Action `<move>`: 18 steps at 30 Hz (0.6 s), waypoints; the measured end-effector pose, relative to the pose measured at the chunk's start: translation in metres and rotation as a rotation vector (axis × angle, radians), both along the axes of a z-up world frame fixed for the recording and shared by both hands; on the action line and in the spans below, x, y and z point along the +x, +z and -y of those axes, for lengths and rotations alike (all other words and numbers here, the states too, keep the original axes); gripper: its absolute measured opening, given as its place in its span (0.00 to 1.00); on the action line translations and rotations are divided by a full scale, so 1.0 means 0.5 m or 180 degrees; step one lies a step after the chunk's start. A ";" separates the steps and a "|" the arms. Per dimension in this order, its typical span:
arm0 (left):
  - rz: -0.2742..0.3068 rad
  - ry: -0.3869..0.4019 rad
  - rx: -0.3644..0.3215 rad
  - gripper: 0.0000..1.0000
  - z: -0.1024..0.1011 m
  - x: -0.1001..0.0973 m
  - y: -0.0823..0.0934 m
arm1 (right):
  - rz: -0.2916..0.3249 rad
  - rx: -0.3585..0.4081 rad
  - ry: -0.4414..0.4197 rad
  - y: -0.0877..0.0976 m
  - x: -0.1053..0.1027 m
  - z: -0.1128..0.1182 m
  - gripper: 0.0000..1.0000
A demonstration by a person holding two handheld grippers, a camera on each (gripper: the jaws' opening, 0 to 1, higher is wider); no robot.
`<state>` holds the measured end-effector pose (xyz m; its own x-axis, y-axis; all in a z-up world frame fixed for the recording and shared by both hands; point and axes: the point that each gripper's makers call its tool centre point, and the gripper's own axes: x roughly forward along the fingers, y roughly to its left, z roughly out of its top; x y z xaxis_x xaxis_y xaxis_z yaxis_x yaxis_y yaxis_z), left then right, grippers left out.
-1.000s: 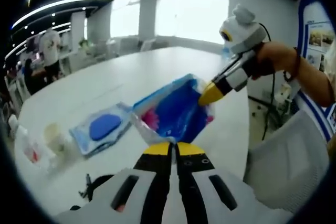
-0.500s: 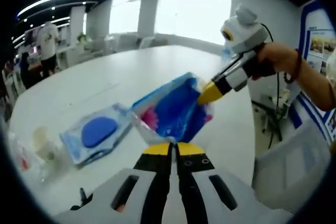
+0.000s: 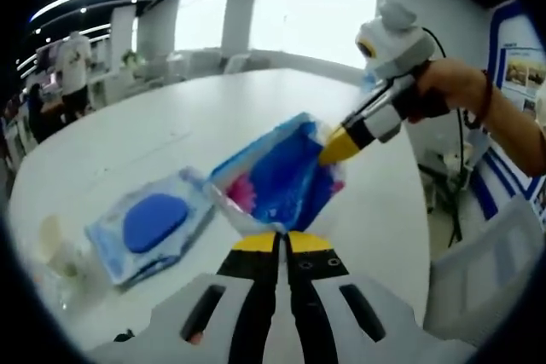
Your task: Arrange the tabletop items into an orderly group along one side of the table until the central work area is clear of visible clutter.
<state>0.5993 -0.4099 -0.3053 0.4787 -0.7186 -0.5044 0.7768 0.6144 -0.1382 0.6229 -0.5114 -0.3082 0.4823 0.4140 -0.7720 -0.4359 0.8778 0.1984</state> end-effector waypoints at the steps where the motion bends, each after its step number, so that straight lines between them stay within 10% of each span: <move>1: -0.0004 0.0003 -0.0008 0.00 0.002 0.004 -0.002 | -0.0006 -0.0003 0.0003 -0.002 0.003 0.002 0.04; 18: -0.0070 0.0002 -0.0233 0.00 0.075 0.094 -0.012 | -0.0002 -0.0175 -0.0112 -0.015 0.078 0.067 0.05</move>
<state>0.6464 -0.4472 -0.3115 0.4685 -0.7537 -0.4609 0.7727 0.6025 -0.2000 0.6618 -0.5449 -0.3158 0.4952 0.3537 -0.7935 -0.4045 0.9022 0.1497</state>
